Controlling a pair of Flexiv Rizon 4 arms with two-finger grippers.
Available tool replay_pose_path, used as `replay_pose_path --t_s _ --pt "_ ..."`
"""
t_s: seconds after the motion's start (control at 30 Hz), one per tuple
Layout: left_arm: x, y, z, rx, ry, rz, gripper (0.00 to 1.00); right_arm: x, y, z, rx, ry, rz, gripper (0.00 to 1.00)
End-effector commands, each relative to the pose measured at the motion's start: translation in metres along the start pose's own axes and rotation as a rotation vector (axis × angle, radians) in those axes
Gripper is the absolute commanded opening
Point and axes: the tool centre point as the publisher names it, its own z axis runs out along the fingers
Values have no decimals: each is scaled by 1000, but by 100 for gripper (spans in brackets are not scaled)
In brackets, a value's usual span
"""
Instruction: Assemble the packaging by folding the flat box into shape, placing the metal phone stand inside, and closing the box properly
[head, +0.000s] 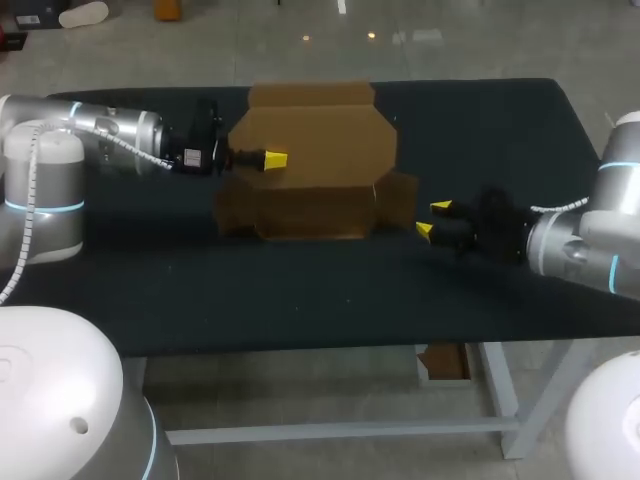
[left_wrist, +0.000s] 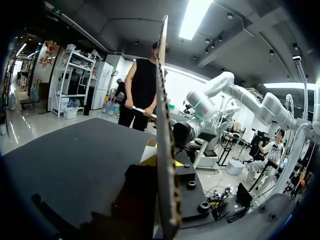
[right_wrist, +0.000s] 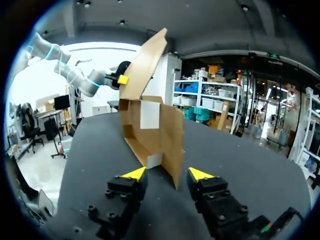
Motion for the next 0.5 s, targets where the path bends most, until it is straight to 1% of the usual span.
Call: replay_pose_path --t_s 0.03,0.17,0.27,0.4,0.43,0.5 --pt "-1 3 -1 1 1 0 0 -8 2 22 -2 24 -2 52" --pt "-1 3 -1 1 1 0 0 -9 3 36 -17 42 1 49" --pt "-1 3 -1 1 1 0 0 -5 4 44 -11 48 -5 47" --pt "-1 3 -1 1 1 0 0 -2 5 47 -8 49 -7 40" --pt "-1 3 -1 1 1 0 0 -1 5 47 -6 46 -8 37" --pt "-1 3 -1 1 1 0 0 0 6 47 -6 43 -7 36"
